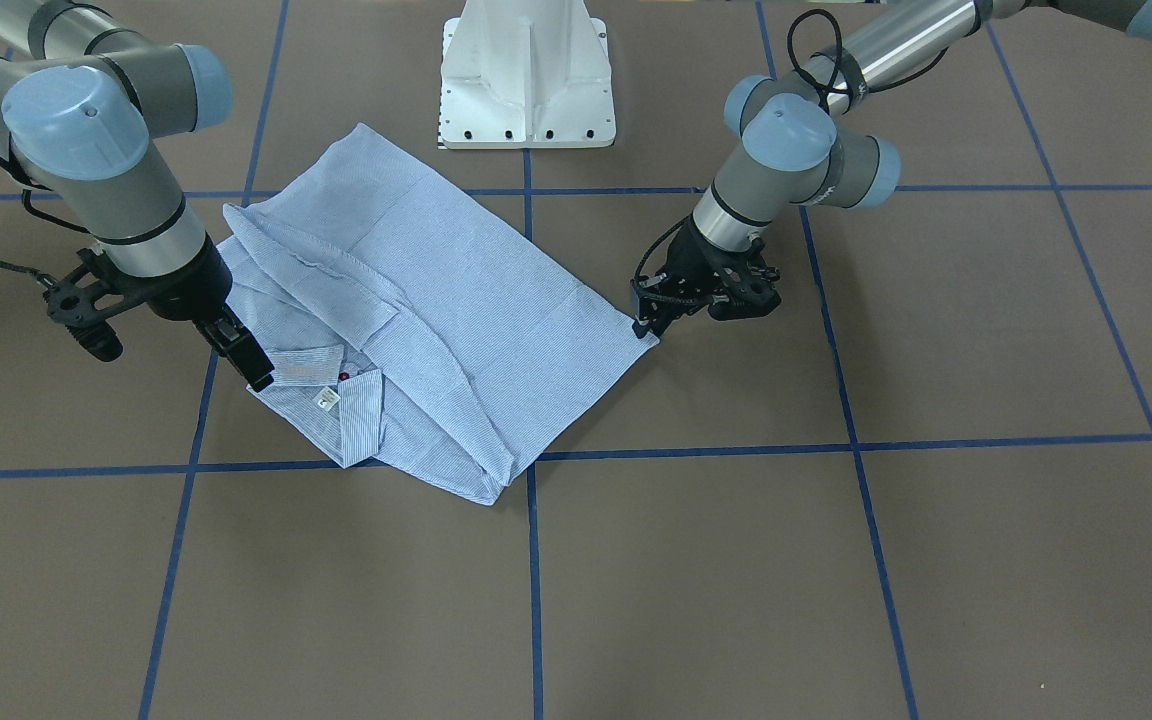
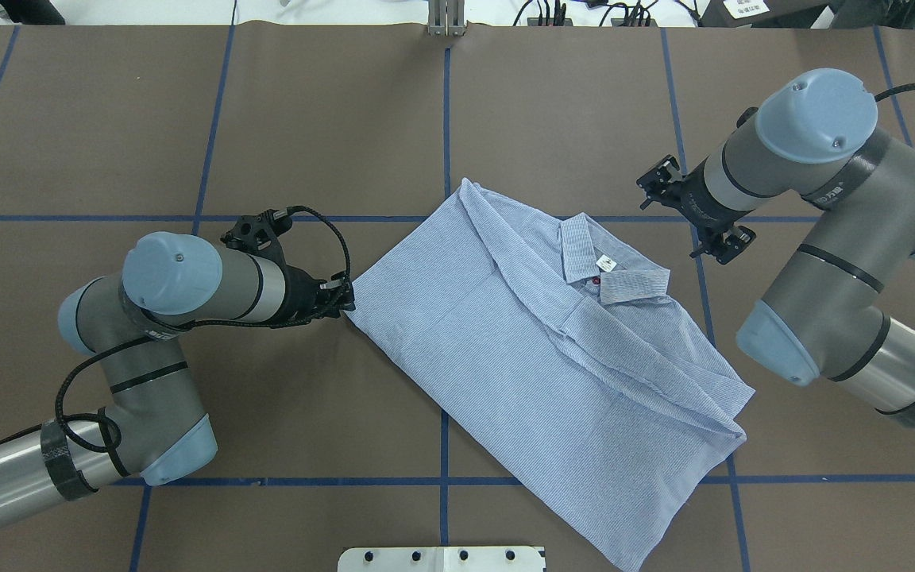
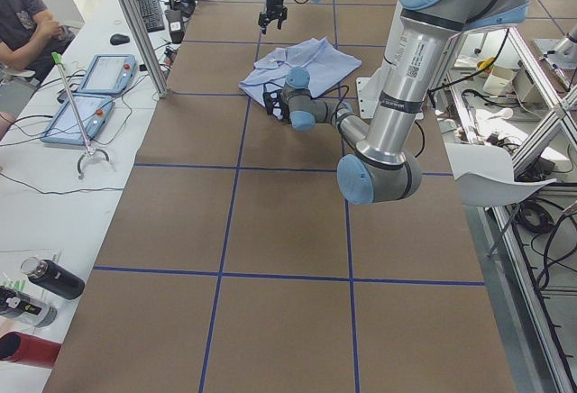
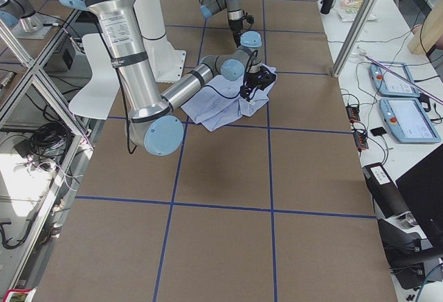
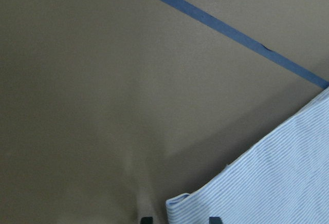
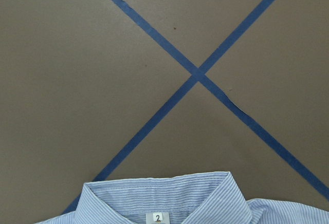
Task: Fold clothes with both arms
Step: 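Lower the left gripper to the shirt edge nearest it while the right gripper rises away, then drag the shirt edge away from the robot with the left gripper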
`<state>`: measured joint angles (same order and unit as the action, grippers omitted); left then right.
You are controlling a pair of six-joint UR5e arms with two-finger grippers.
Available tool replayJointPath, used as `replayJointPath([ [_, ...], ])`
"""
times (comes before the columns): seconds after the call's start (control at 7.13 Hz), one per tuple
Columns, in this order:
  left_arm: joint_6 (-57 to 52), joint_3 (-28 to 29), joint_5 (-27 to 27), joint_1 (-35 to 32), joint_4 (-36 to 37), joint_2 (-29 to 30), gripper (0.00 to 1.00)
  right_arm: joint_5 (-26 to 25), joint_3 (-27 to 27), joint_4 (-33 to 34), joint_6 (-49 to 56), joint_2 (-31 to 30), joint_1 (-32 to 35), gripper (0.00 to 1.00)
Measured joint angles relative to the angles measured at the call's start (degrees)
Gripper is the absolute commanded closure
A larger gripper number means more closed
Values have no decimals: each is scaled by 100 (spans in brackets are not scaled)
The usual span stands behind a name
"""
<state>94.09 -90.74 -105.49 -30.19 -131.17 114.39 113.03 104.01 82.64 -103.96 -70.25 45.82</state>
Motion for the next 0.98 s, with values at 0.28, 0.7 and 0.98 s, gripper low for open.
replayJointPath([
  [0.28, -31, 71, 34, -8, -17, 45, 100, 0, -45, -2, -2, 6, 8, 0],
  [0.7, -691, 124, 189, -395, 5, 96, 100, 0, -119, -2, 9, 4, 27, 0],
  [0.98, -1500, 785, 195, -1033, -21, 656, 100, 0, -138, -4, 4, 15, 31, 0],
])
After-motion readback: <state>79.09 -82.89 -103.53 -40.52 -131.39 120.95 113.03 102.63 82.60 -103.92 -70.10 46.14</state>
